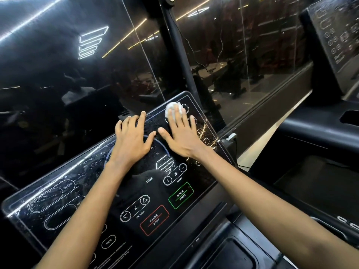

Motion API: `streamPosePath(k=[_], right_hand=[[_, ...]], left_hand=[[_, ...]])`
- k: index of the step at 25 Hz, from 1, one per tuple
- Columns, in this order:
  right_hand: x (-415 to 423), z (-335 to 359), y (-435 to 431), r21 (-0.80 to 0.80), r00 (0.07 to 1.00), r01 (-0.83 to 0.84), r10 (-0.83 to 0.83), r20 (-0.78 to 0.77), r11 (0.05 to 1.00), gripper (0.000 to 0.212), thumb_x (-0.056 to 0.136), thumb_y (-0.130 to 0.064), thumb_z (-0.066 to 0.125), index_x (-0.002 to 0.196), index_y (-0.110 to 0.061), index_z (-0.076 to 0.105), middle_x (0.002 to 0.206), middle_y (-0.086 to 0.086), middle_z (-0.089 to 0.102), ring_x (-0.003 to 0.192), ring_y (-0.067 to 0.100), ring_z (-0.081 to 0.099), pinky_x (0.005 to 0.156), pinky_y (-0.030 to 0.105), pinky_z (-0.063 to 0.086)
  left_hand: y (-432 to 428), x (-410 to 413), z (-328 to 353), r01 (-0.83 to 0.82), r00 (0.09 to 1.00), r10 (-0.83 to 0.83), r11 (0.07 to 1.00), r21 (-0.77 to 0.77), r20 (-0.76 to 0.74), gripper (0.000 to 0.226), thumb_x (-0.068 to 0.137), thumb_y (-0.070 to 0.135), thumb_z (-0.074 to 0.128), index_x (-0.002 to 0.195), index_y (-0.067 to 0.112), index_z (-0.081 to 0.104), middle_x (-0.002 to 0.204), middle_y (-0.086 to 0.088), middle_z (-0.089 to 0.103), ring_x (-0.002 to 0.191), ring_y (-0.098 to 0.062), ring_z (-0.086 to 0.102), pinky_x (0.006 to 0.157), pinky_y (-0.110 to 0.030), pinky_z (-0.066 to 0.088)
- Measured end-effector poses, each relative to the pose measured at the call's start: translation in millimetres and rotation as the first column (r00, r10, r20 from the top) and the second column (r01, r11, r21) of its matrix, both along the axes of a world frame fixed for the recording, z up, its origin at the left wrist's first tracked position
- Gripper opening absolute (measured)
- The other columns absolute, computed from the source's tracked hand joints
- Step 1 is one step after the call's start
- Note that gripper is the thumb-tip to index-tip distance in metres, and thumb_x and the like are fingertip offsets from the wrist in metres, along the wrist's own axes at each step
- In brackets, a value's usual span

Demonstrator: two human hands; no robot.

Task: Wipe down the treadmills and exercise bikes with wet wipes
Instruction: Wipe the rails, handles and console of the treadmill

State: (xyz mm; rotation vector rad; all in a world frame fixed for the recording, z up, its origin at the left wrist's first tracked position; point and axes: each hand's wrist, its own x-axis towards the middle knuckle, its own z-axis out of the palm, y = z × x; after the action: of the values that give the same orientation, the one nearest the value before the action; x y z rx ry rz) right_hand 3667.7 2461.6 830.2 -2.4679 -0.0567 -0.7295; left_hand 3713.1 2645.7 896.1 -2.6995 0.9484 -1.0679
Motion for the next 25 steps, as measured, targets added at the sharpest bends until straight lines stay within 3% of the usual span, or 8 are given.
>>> streamPosePath(k=[3,15,21,25], right_hand=[[8.2,15.2,3.2,-0.069,0.997,-0.023,0.028,0.073,0.997,0.075,0.101,-0.065,0.014,0.158,-0.027,-0.016,0.165,-0.003,-0.024,0.151,0.017,-0.024,0.122,0.054,-0.014],[14.3,5.3,-12.1,0.253,0.966,0.254,-0.258,-0.016,0.934,0.085,0.099,-0.069,0.013,0.159,-0.015,-0.012,0.166,0.003,-0.019,0.153,0.02,-0.019,0.121,0.051,-0.015],[22.5,18.8,-28.8,0.141,0.983,0.158,-0.17,0.07,0.977,0.078,0.102,-0.065,0.014,0.16,-0.018,-0.009,0.167,0.001,-0.018,0.154,0.019,-0.016,0.123,0.054,-0.009],[9.0,-6.5,-34.4,0.256,0.974,0.221,-0.226,-0.01,0.941,0.08,0.1,-0.067,0.011,0.159,-0.018,-0.011,0.167,0.0,-0.018,0.153,0.018,-0.017,0.122,0.053,-0.012]], left_hand=[[-2.6,-1.7,-3.0,-0.021,1.0,0.021,1.0,-0.006,-0.016,0.071,0.098,0.047,0.053,0.153,0.007,0.034,0.139,-0.019,0.051,0.135,-0.038,0.043,0.114,-0.059,0.026],[-27.3,-7.1,-2.7,-0.056,0.998,0.055,0.998,-0.037,-0.036,0.072,0.099,0.046,0.05,0.152,0.002,0.033,0.146,-0.017,0.046,0.139,-0.033,0.039,0.114,-0.054,0.025],[-49.4,0.2,-1.8,-0.017,1.0,0.017,1.0,-0.001,-0.008,0.077,0.098,0.047,0.049,0.153,-0.002,0.028,0.152,-0.019,0.042,0.143,-0.031,0.037,0.116,-0.047,0.029],[-60.2,3.3,-4.1,-0.014,1.0,0.014,1.0,-0.011,0.02,0.077,0.098,0.048,0.048,0.152,-0.003,0.029,0.152,-0.02,0.042,0.142,-0.032,0.037,0.118,-0.045,0.028]])
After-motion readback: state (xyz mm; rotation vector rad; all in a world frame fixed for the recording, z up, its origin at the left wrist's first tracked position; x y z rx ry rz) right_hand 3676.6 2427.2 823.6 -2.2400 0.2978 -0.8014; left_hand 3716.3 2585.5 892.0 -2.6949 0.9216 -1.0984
